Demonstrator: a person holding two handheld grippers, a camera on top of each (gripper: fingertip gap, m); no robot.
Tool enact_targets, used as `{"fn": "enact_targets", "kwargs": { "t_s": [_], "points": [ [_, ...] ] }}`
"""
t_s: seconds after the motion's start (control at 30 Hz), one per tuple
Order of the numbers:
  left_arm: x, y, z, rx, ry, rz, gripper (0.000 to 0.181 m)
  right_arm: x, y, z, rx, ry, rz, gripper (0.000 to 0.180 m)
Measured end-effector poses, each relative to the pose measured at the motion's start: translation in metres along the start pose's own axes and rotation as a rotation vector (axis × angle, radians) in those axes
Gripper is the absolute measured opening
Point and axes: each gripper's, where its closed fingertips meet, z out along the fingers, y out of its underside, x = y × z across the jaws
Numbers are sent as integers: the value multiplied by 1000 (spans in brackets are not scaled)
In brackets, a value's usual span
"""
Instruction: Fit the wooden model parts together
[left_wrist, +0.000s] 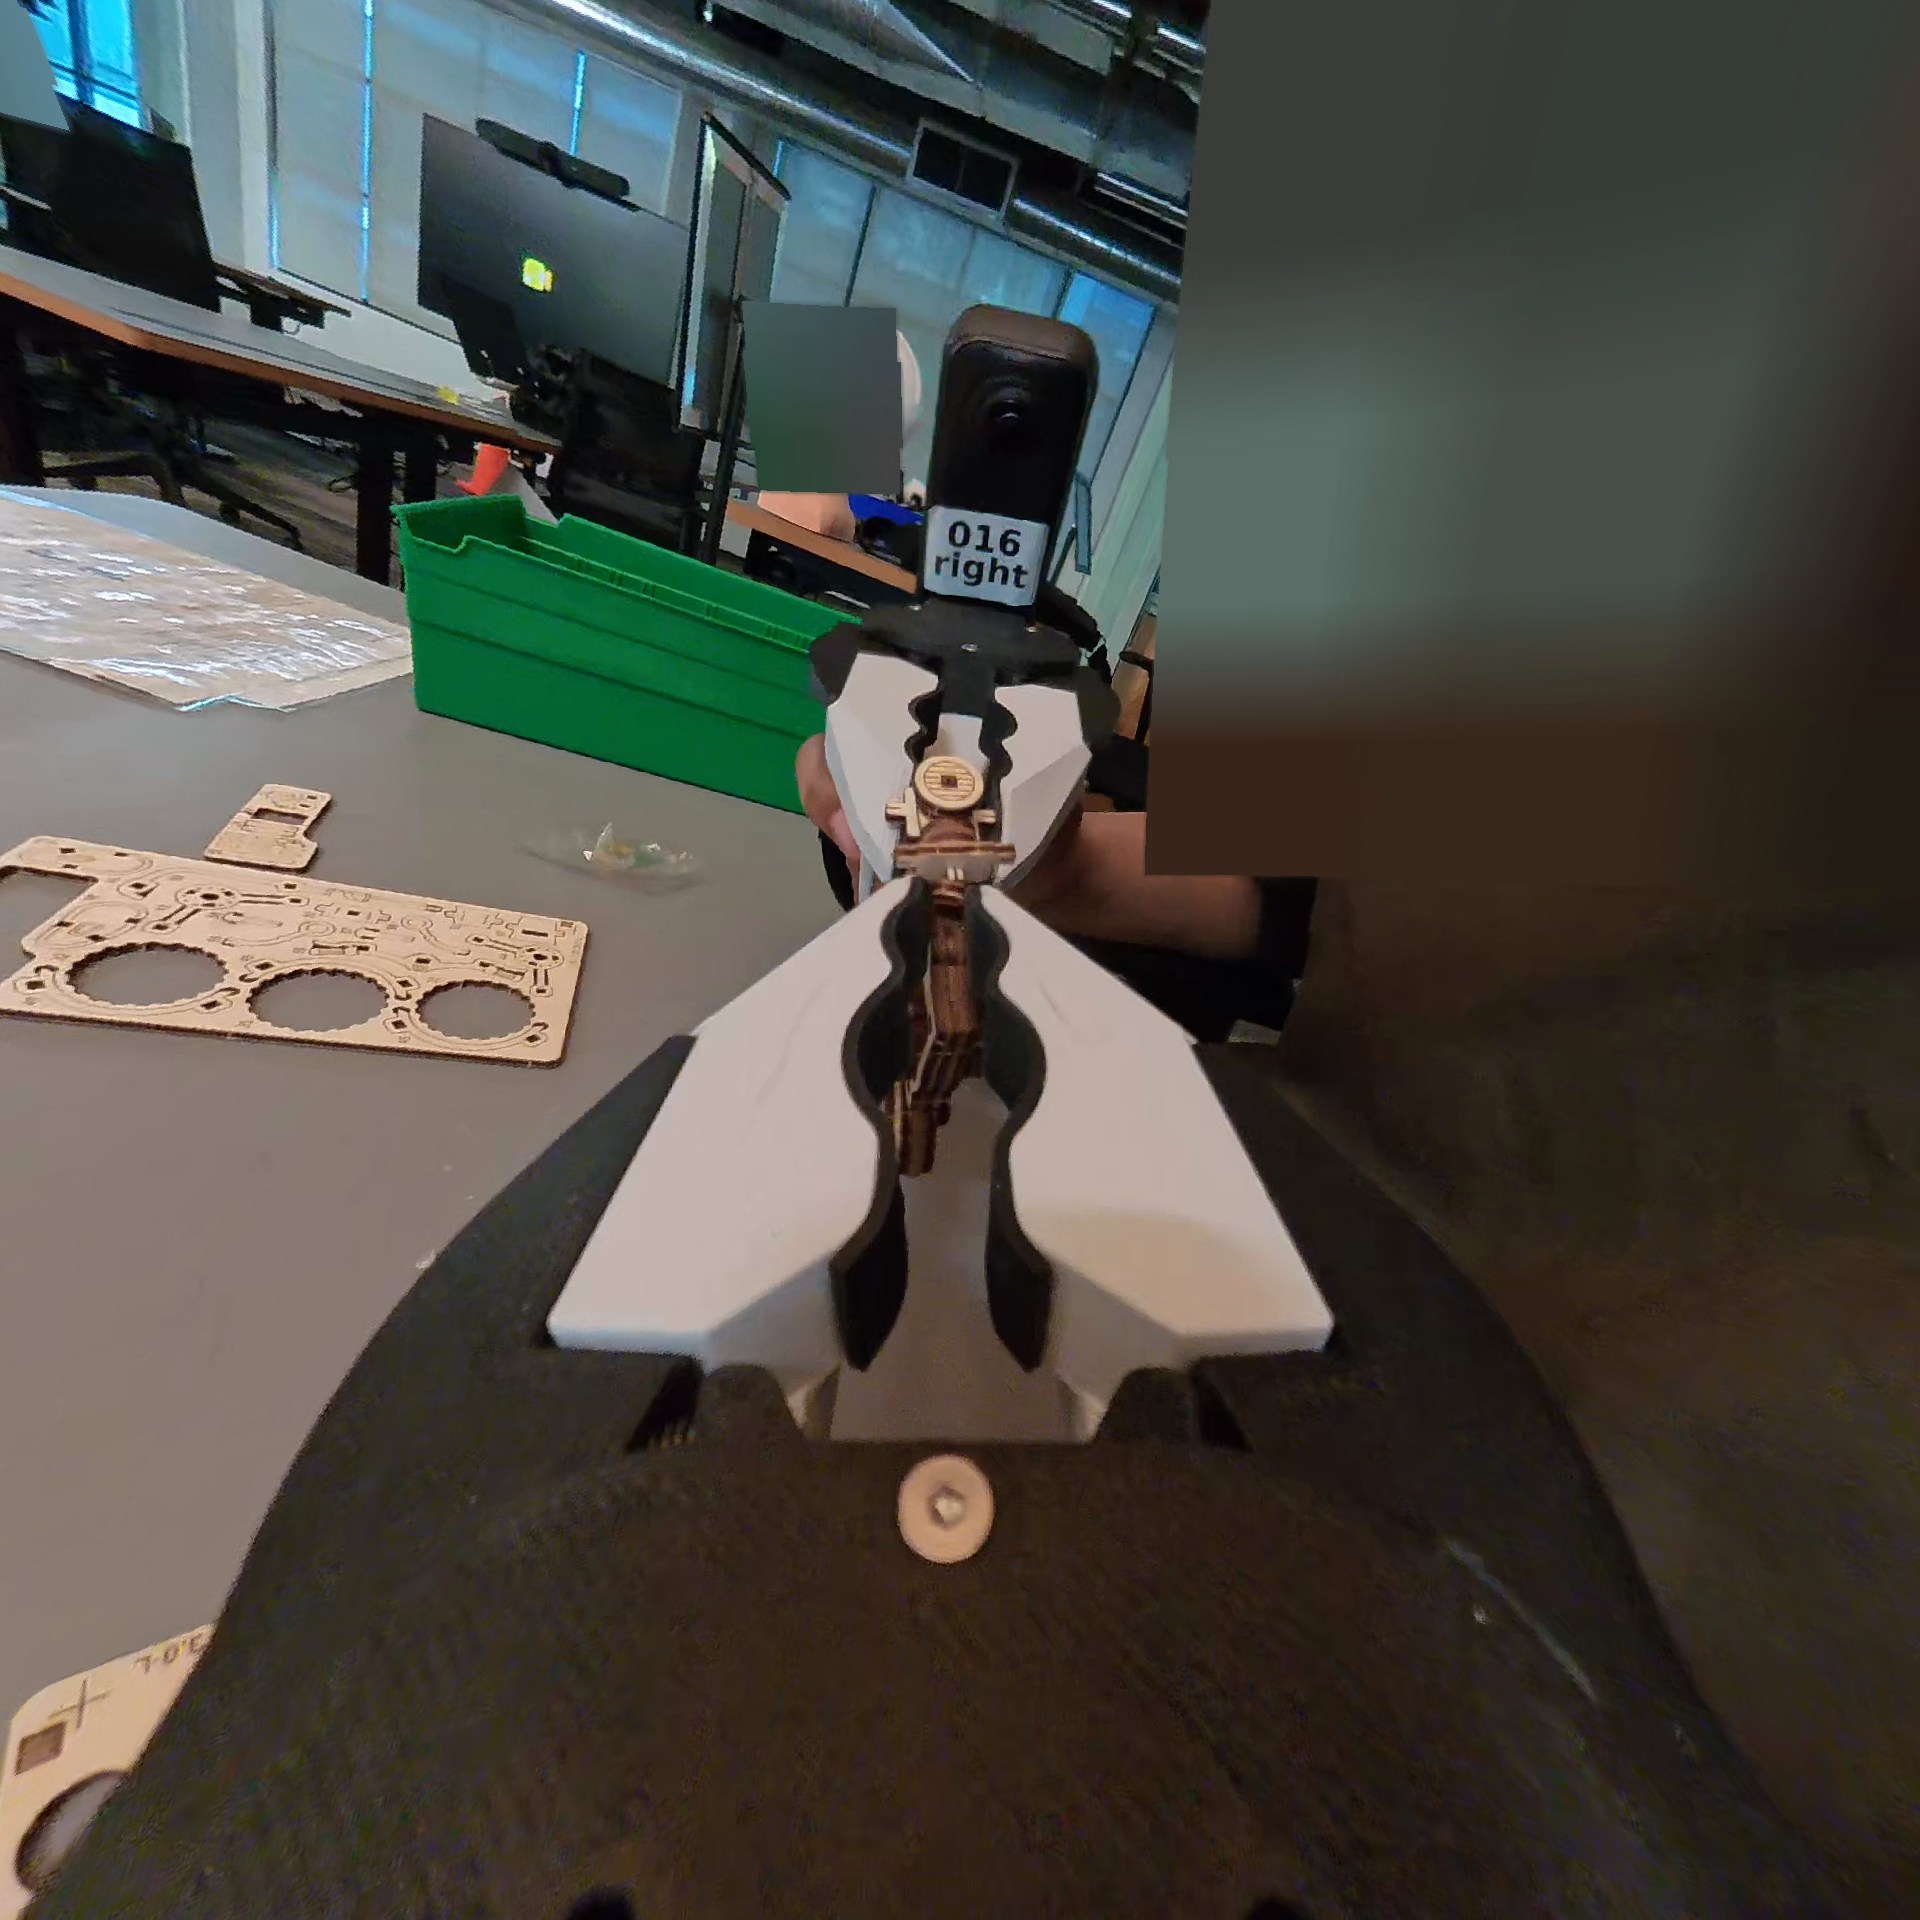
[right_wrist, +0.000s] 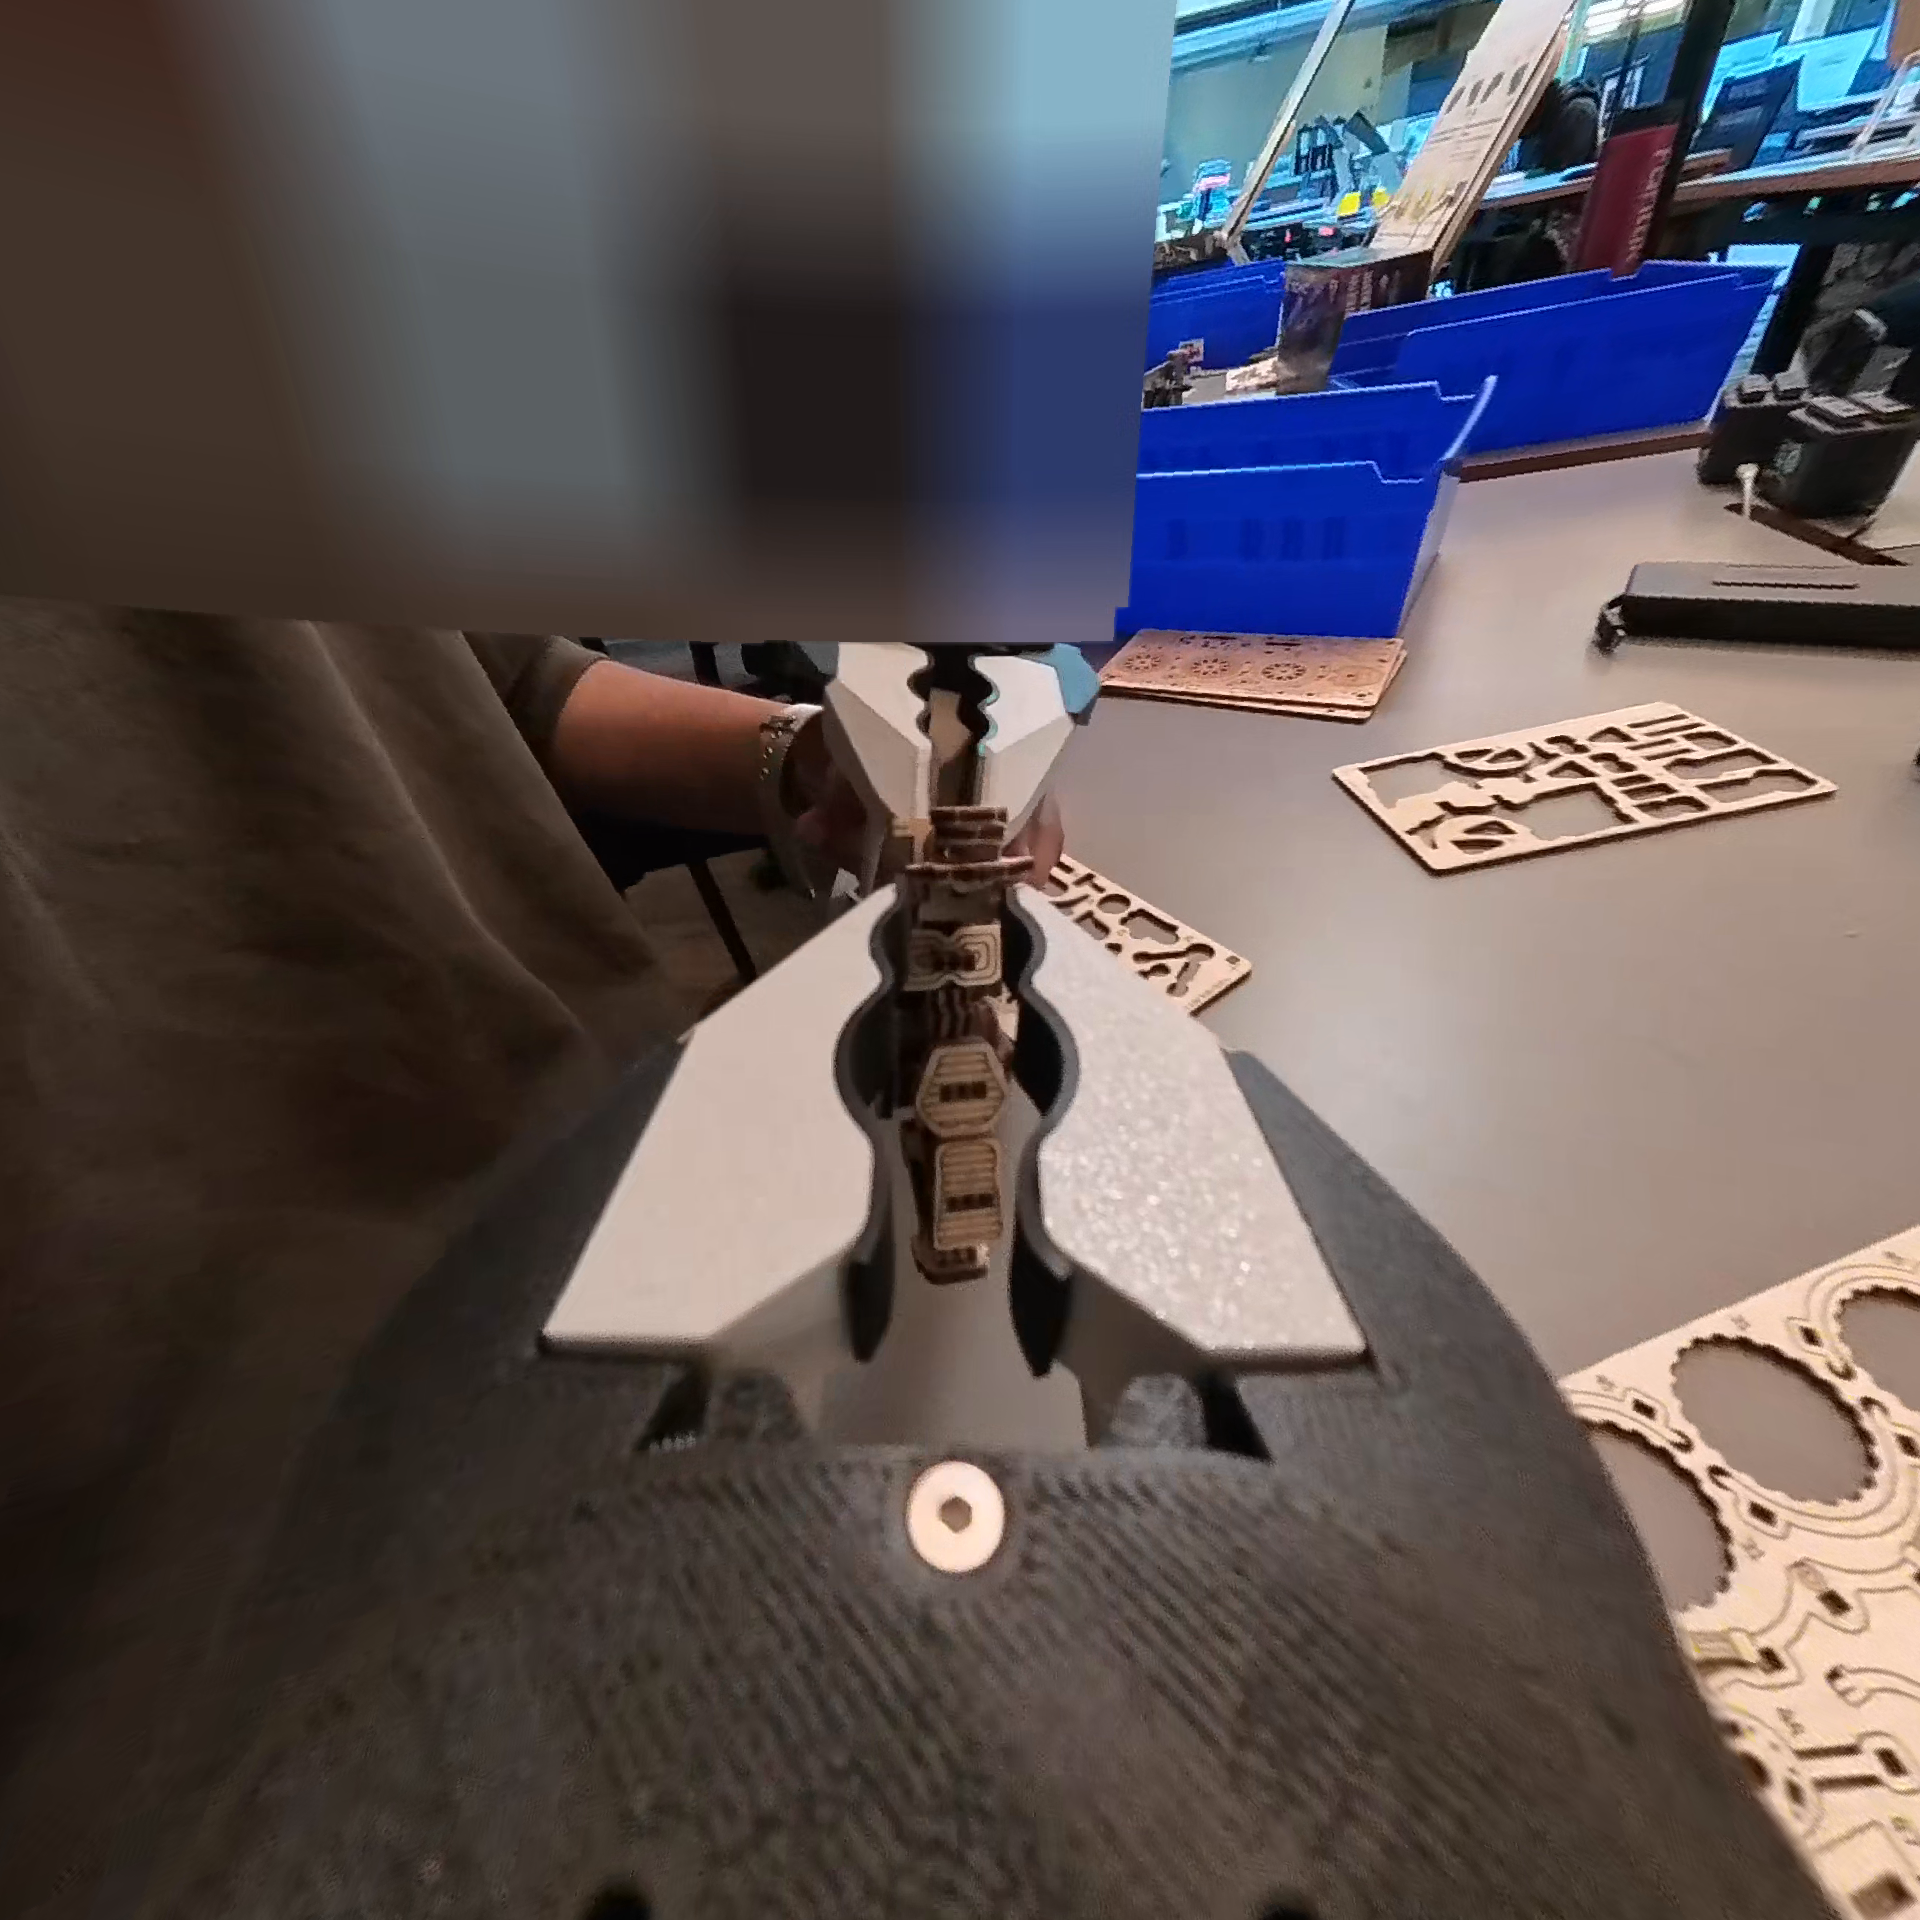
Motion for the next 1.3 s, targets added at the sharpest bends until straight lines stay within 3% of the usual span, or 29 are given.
{"fn": "enact_targets", "kwargs": {
  "t_s": [0.37, 1.3],
  "points": [
    [-3, 4, 2, -27, -18, 0, 3, 3, 5, -2, -77, 81, -121, 15],
    [-6, 9, 3, -73, -53, 37, 2, 3, 10, -2, -207, 118, -205, 15]
  ]
}}
